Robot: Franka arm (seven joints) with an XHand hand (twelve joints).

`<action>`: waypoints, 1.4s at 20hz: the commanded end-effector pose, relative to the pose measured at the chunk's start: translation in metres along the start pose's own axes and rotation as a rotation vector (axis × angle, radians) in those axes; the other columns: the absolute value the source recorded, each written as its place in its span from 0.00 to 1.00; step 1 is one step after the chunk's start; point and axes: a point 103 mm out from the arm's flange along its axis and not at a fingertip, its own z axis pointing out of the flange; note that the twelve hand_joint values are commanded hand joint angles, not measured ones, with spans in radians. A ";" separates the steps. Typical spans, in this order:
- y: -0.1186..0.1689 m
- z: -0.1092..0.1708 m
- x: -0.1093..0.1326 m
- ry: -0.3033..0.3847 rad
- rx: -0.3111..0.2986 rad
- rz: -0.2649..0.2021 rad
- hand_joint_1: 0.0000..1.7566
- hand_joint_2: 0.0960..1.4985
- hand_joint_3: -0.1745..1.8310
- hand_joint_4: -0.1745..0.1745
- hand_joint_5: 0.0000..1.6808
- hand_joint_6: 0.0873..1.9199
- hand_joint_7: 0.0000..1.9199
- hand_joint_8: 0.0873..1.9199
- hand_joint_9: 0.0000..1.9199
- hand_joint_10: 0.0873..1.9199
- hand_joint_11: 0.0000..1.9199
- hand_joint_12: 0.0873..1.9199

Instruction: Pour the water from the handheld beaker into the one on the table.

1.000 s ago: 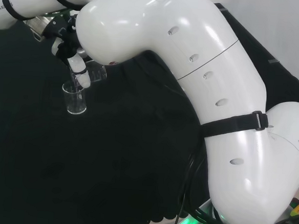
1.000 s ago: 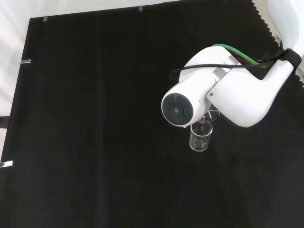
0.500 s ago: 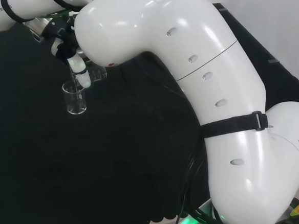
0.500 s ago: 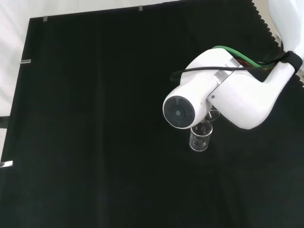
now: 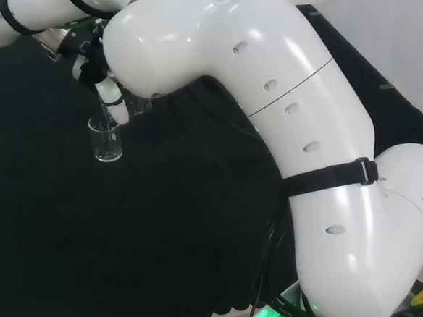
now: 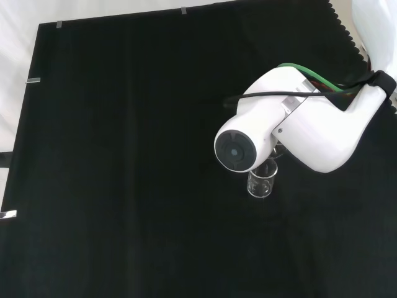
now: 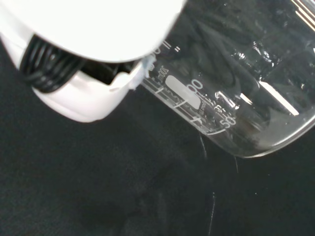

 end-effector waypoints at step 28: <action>-0.002 -0.004 0.000 0.001 -0.012 0.021 0.83 0.26 0.55 0.00 0.74 0.31 0.76 0.24 0.70 0.41 0.53 0.41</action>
